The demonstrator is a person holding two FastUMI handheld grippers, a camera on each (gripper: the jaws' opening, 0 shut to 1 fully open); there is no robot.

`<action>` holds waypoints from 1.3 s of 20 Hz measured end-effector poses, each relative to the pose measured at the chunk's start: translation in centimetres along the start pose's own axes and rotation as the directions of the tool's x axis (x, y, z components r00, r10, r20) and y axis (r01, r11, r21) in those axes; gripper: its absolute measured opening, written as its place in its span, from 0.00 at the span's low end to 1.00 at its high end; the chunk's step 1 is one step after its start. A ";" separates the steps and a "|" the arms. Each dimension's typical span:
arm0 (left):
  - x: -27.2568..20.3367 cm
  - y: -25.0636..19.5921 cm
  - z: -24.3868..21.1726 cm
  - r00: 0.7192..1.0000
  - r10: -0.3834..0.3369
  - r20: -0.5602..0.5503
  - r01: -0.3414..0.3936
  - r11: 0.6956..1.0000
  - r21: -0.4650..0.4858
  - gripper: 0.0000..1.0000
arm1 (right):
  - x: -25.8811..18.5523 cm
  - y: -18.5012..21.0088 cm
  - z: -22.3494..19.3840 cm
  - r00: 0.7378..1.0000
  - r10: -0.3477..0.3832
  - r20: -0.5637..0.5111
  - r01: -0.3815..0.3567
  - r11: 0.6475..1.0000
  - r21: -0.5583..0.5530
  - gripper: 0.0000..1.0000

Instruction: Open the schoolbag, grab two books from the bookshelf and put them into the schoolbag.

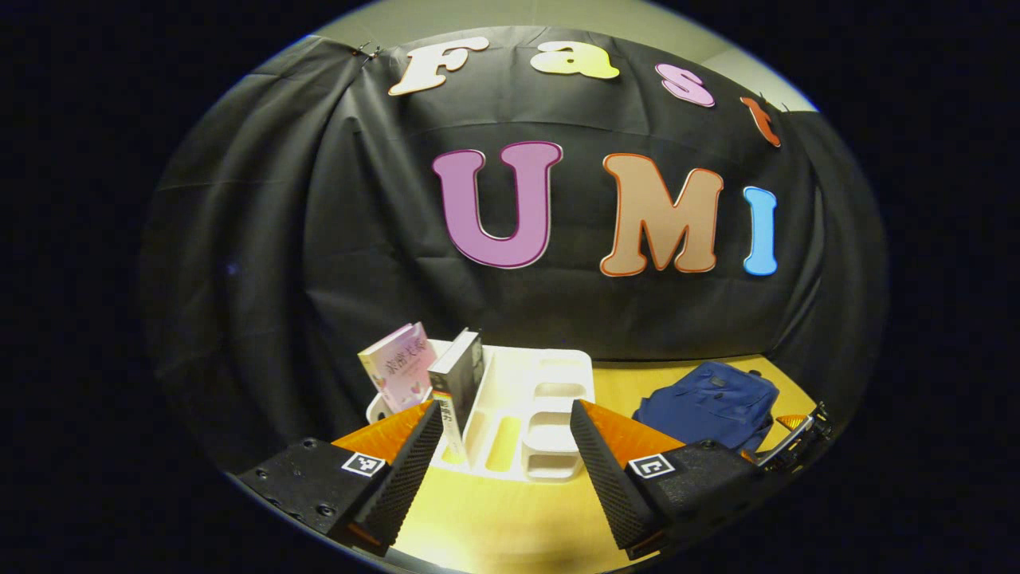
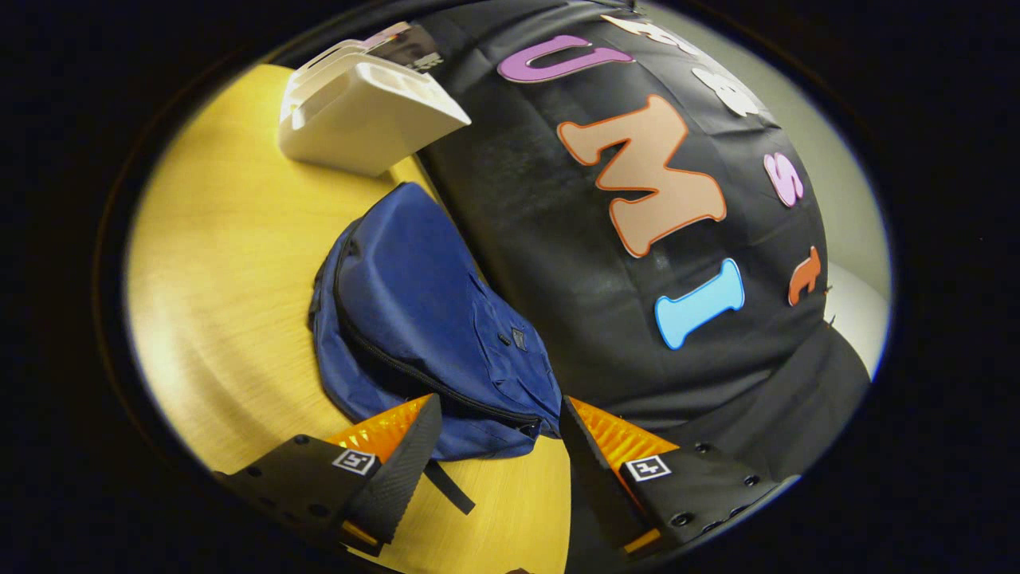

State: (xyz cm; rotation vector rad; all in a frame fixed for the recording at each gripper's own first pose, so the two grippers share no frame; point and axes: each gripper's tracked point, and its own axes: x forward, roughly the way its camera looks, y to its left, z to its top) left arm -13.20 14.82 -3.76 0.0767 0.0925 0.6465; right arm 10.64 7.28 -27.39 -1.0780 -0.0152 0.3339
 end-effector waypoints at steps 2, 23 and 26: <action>-0.4 1.5 -0.3 0.999 0.048 -0.007 -0.048 0.999 0.012 0.94 | 0.3 0.9 -0.6 1.000 0.011 -0.005 -0.011 0.999 -0.032 0.97; 5.4 7.4 0.9 0.993 0.108 -0.051 -0.114 0.987 -0.110 0.94 | 10.4 3.4 4.6 0.997 0.063 0.042 -0.061 0.997 -0.036 0.78; 8.5 8.7 1.6 0.995 0.075 -0.070 -0.081 0.992 -0.100 0.94 | 11.6 4.3 5.3 0.997 0.070 0.033 -0.069 0.997 -0.043 0.51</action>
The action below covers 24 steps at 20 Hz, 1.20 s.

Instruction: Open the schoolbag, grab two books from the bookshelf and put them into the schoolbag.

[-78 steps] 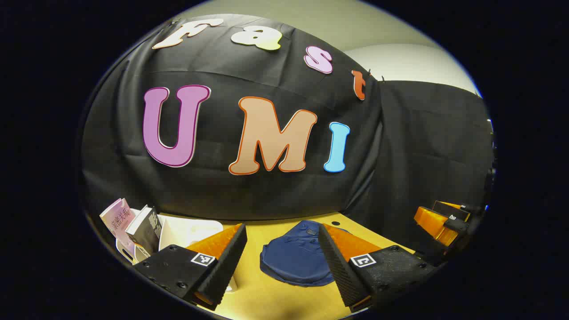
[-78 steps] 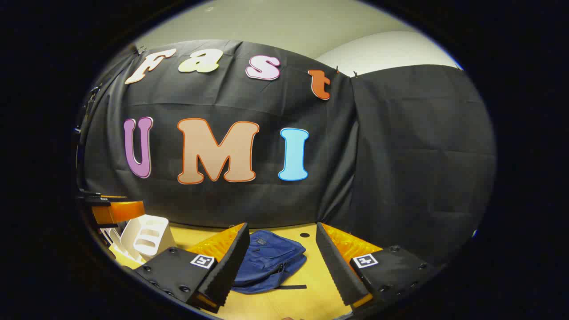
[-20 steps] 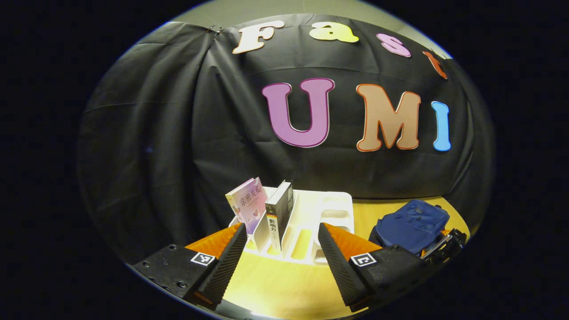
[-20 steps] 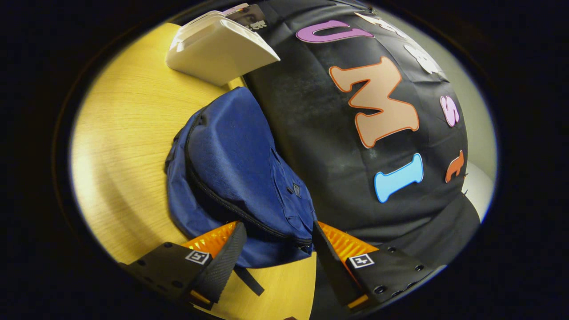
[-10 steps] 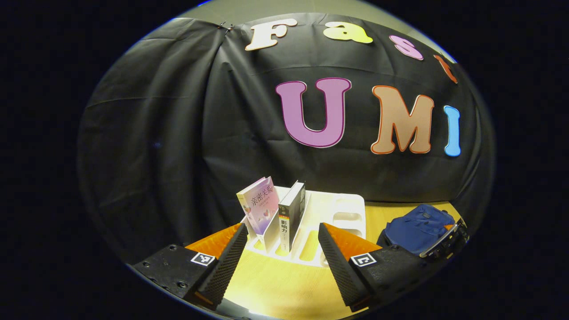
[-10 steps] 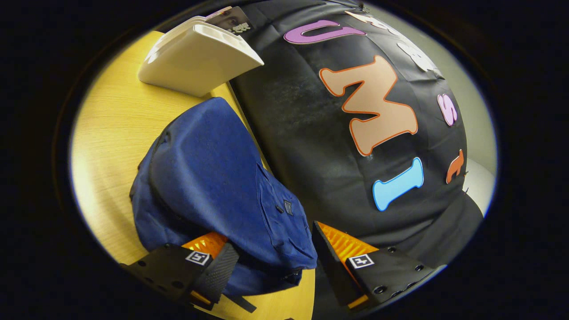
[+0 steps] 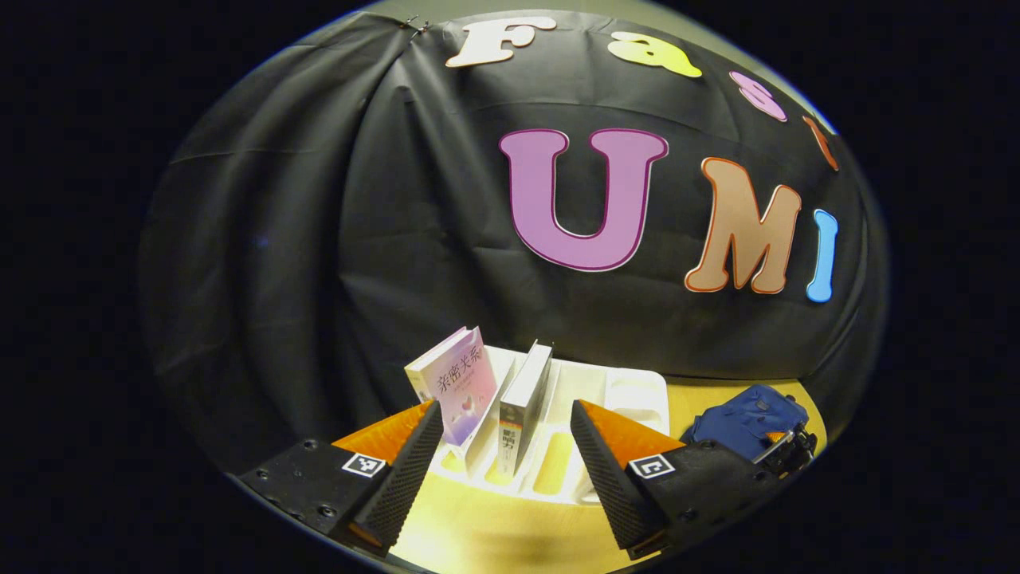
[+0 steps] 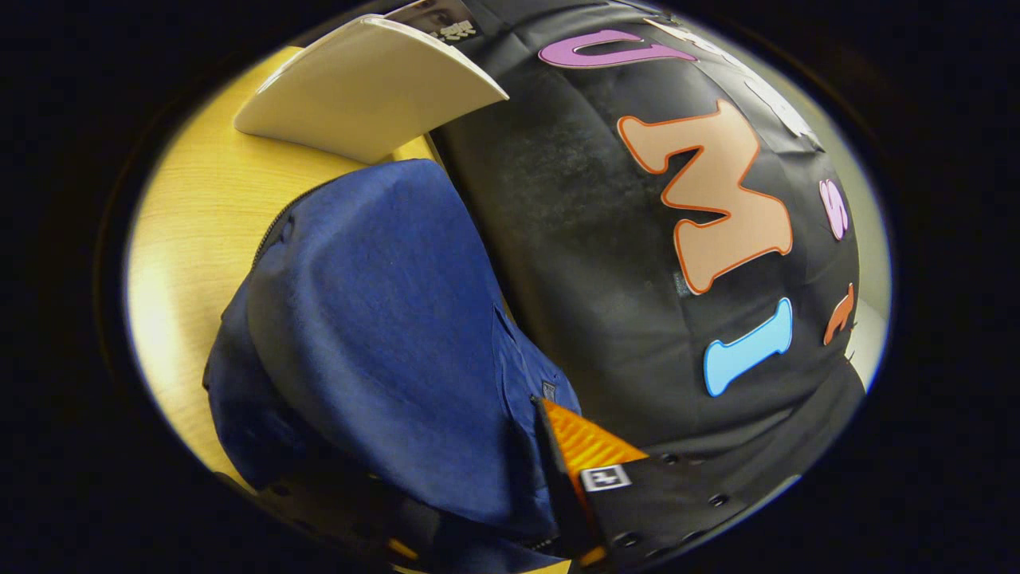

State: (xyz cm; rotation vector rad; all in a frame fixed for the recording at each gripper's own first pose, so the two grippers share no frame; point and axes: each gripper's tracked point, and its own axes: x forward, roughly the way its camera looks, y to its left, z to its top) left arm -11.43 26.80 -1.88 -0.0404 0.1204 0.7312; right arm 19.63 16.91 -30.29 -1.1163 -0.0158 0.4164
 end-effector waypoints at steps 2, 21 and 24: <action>1.9 0.3 0.5 0.999 -0.031 -0.020 0.031 0.999 0.012 0.94 | 0.7 0.1 0.4 1.000 -0.024 -0.006 0.023 1.000 -0.021 0.34; 14.3 -1.4 -6.1 0.792 -0.177 -0.584 0.281 0.955 0.092 0.93 | -1.0 -5.0 0.5 0.983 -0.091 -0.157 0.114 0.983 0.141 0.09; 14.9 -1.7 -7.8 0.716 -0.164 -0.678 0.297 0.951 0.084 0.89 | -2.4 -6.1 0.5 0.981 -0.088 -0.172 0.121 0.975 0.187 0.09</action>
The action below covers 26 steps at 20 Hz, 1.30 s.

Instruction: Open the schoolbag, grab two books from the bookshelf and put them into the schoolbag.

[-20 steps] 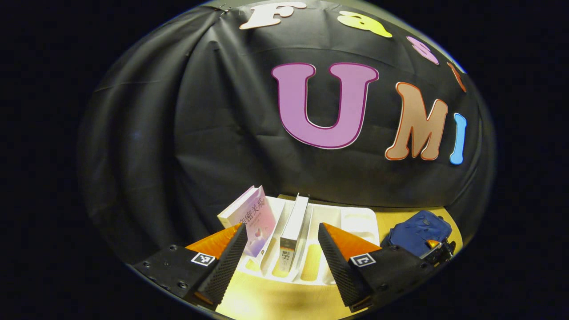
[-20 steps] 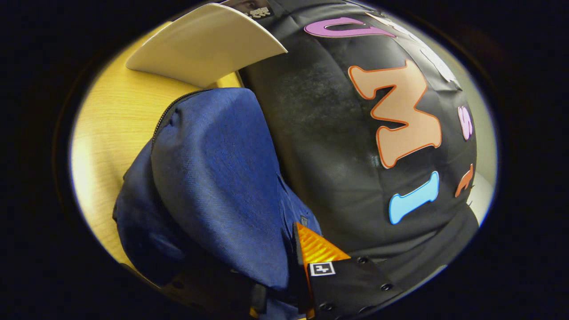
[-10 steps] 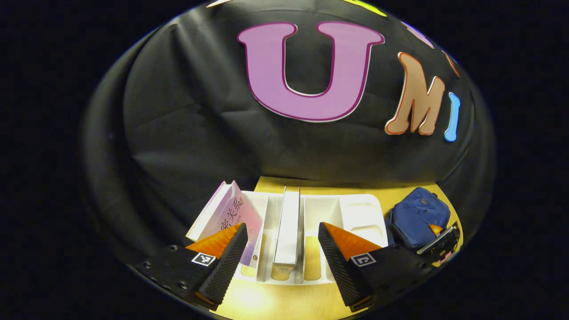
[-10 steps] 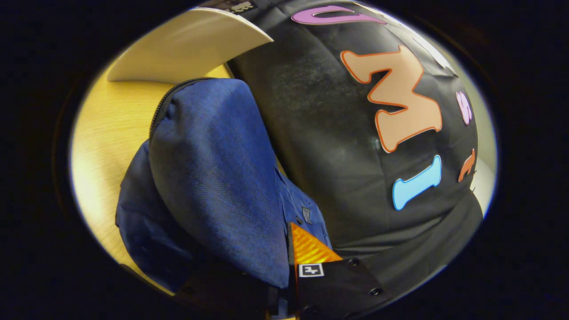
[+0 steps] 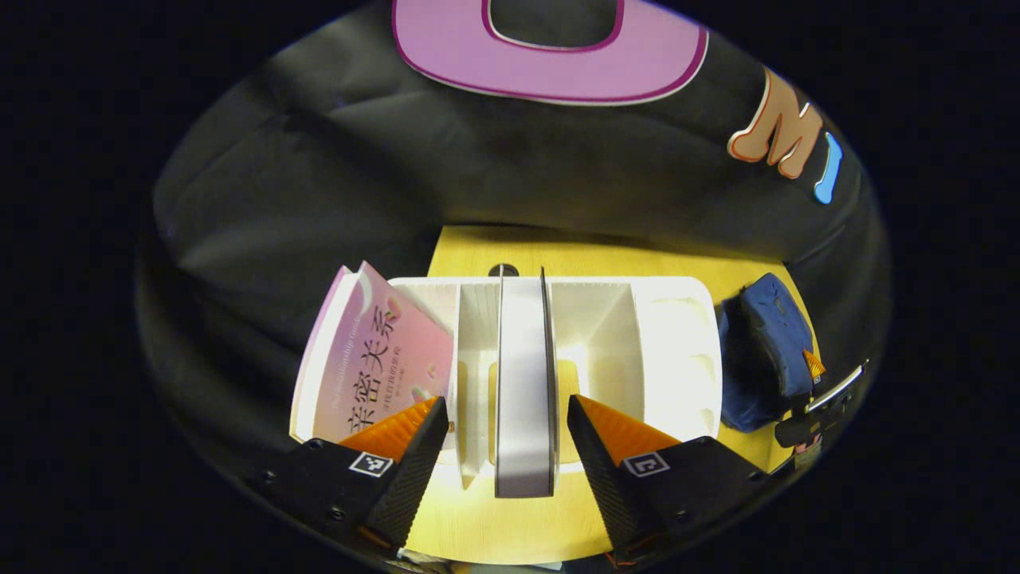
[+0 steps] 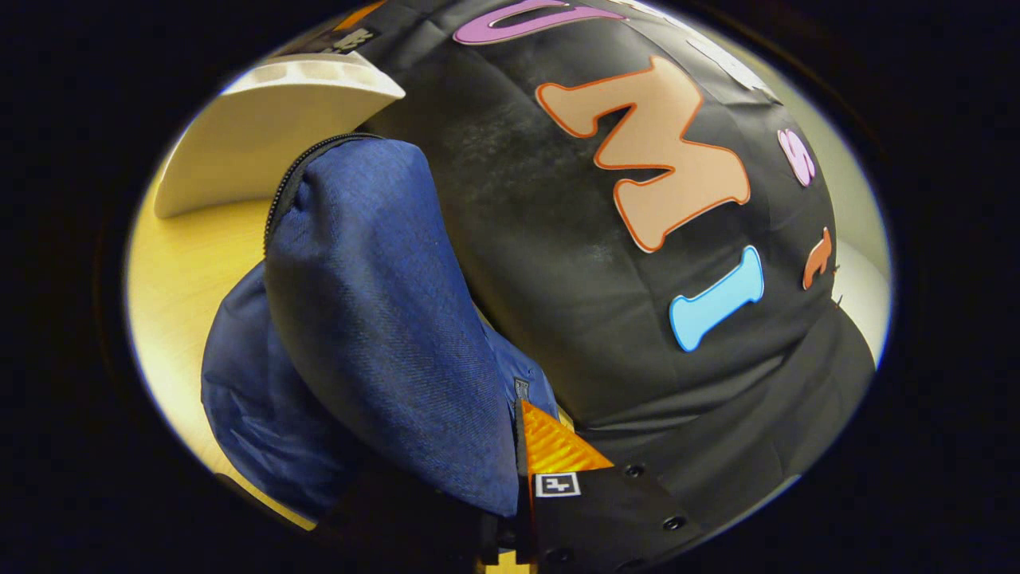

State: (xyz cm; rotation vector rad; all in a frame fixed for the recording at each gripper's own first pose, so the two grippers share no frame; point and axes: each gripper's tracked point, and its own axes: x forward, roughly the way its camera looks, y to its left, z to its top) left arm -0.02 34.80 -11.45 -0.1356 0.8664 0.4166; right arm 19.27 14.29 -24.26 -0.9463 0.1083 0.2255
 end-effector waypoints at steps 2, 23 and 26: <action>0.8 -0.2 -0.2 0.998 -0.013 -0.057 0.014 1.000 0.023 0.86 | -0.9 -0.6 0.0 1.000 0.006 -0.009 -0.005 1.000 0.019 0.09; 2.5 0.6 -4.1 0.868 0.092 -0.488 -0.077 0.996 0.049 0.37 | -7.2 -2.9 0.5 0.998 0.036 -0.054 -0.026 0.984 0.177 0.09; 0.1 0.9 -3.9 0.868 0.115 -0.483 -0.097 0.993 0.063 0.37 | -7.2 -3.0 0.6 0.998 0.039 -0.054 -0.028 0.982 0.188 0.09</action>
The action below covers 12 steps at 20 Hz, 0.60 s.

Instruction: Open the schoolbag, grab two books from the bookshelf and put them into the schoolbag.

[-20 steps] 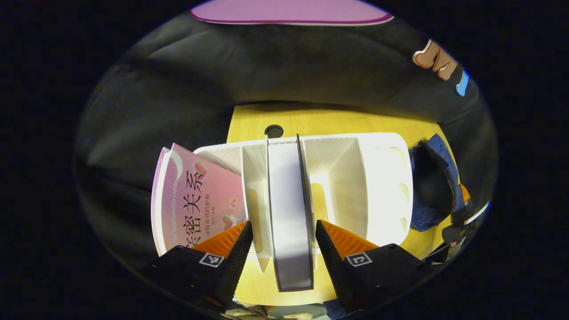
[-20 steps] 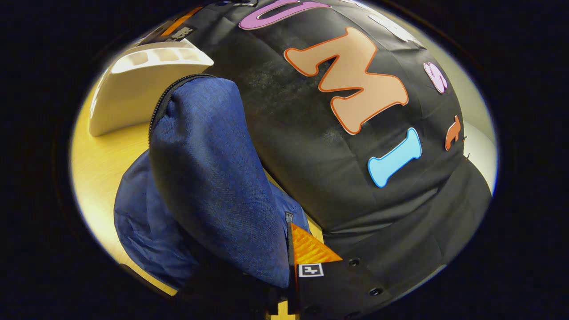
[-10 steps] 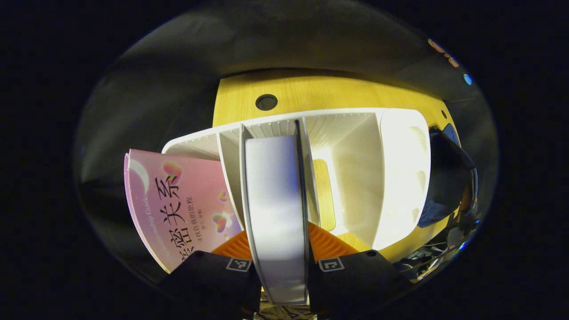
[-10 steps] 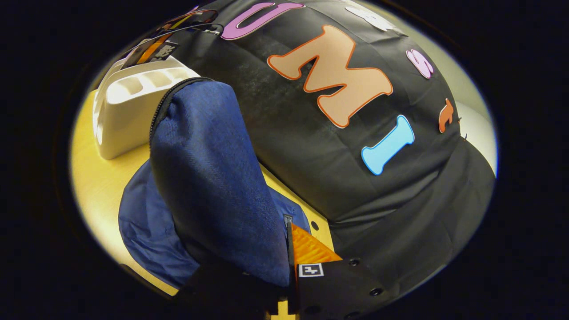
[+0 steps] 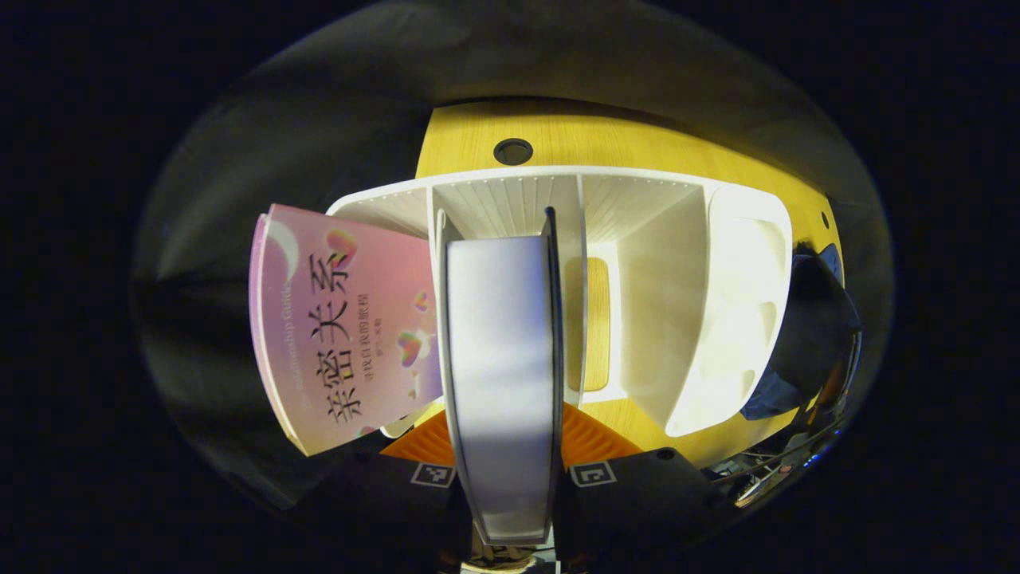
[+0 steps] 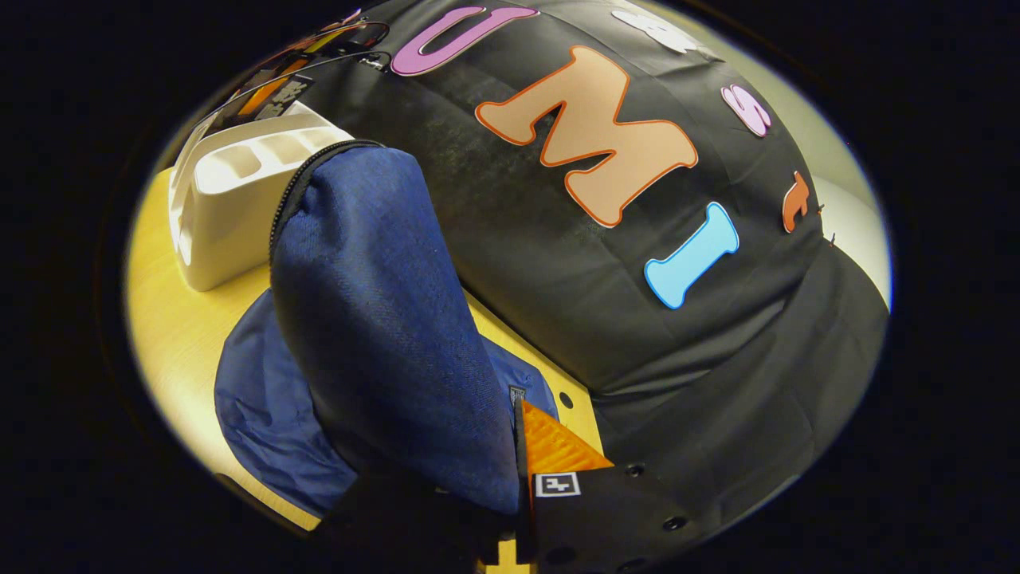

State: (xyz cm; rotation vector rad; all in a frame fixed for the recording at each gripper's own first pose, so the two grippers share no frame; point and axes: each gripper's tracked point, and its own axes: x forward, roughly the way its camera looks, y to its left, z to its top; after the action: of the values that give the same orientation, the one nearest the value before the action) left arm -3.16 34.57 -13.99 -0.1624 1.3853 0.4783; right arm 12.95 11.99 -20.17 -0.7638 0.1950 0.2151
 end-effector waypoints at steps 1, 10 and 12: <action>-1.0 0.1 -0.3 1.000 0.009 0.009 -0.009 1.000 0.006 0.37 | 0.0 0.0 -0.1 1.000 -0.001 -0.001 0.001 1.000 0.005 0.09; -11.3 -1.5 -3.5 0.994 0.053 0.099 -0.053 0.999 -0.010 0.37 | -0.7 -0.9 0.2 0.999 0.031 0.022 -0.032 0.998 0.056 0.09; -13.7 -2.7 -4.1 0.992 0.046 0.121 -0.045 0.999 -0.009 0.40 | -0.6 -1.0 0.3 0.999 0.042 0.027 -0.044 0.996 0.072 0.09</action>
State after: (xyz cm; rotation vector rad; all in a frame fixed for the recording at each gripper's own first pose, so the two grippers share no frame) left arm -7.19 27.41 -2.01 -0.1058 1.2707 0.5223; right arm 12.61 11.47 -19.15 -0.6853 0.1945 0.2570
